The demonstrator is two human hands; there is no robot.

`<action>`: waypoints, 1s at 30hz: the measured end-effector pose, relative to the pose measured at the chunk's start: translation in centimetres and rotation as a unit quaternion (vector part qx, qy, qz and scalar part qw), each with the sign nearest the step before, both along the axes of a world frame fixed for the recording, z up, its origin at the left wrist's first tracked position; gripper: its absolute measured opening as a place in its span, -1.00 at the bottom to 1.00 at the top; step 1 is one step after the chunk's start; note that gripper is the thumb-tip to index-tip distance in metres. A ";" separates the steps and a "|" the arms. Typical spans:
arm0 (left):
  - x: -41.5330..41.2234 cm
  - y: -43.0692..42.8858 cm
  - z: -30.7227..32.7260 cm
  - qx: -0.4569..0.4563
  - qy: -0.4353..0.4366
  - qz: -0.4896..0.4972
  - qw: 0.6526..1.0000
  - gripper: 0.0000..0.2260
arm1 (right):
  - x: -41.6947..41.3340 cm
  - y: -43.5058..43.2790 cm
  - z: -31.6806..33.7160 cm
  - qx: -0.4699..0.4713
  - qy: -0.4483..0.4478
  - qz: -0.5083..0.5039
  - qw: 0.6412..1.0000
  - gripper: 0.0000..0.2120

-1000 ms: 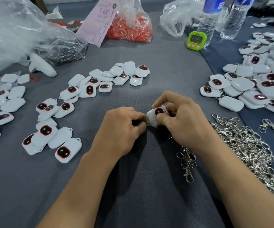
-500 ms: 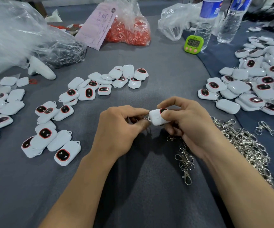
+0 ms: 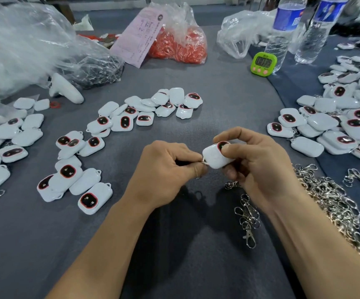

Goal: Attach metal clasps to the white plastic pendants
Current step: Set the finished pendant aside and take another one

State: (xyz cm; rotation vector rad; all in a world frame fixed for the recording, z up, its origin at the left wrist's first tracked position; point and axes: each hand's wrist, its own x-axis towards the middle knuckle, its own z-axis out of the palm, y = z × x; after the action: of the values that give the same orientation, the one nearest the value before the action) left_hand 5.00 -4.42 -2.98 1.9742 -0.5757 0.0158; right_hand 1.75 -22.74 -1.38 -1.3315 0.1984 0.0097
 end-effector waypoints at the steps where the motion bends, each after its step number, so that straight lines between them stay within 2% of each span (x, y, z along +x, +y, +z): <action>1: -0.1 0.0 -0.1 0.025 -0.021 0.011 0.999 -0.89 | 0.0 0.1 -0.1 -0.006 0.000 -0.004 1.000 -0.81; 3: -0.2 -0.2 -0.2 0.050 -0.050 0.041 0.997 -0.89 | 0.0 0.4 -0.2 -0.001 0.007 -0.015 1.000 -0.82; 5: -0.1 -0.4 -0.2 0.011 -0.031 0.068 0.997 -0.93 | 0.2 0.5 -0.1 0.030 0.016 -0.021 0.999 -0.82; 10: -0.1 -1.1 0.4 -0.156 0.121 0.031 0.980 -0.92 | 0.3 0.3 0.0 0.114 0.033 -0.017 0.993 -0.82; 12: 0.0 -1.2 0.5 -0.197 0.177 0.017 0.964 -0.92 | 0.3 0.3 -0.1 0.142 0.038 -0.011 0.989 -0.81; 14: 0.0 -1.2 0.5 -0.214 0.195 0.004 0.957 -0.91 | 0.4 0.4 -0.2 0.167 0.047 -0.003 0.985 -0.81; 17: -0.2 -1.1 0.6 -0.179 0.132 0.019 0.975 -0.86 | 0.5 0.4 -0.3 0.174 0.058 -0.004 0.983 -0.81; 22: -0.6 -1.5 0.3 -0.072 0.009 0.112 0.991 -0.89 | 0.6 0.5 -0.3 0.163 0.071 -0.017 0.984 -0.81; 24: -0.9 -1.6 0.3 -0.020 -0.059 0.132 0.989 -0.90 | 0.6 0.5 -0.2 0.160 0.076 -0.021 0.984 -0.81; 27: -1.3 -1.7 0.5 0.012 -0.112 0.165 0.980 -0.90 | 0.6 0.5 -0.1 0.157 0.082 -0.029 0.984 -0.82; 30: -1.6 -1.8 0.2 0.057 -0.155 0.187 0.968 -0.80 | 0.6 0.5 0.0 0.147 0.085 -0.034 0.985 -0.82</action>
State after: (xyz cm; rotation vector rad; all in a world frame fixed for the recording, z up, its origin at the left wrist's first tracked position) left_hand 3.36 -6.18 -2.77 2.1841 -0.3987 0.5443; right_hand 2.33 -22.24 -1.43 -1.0286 0.3743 0.0918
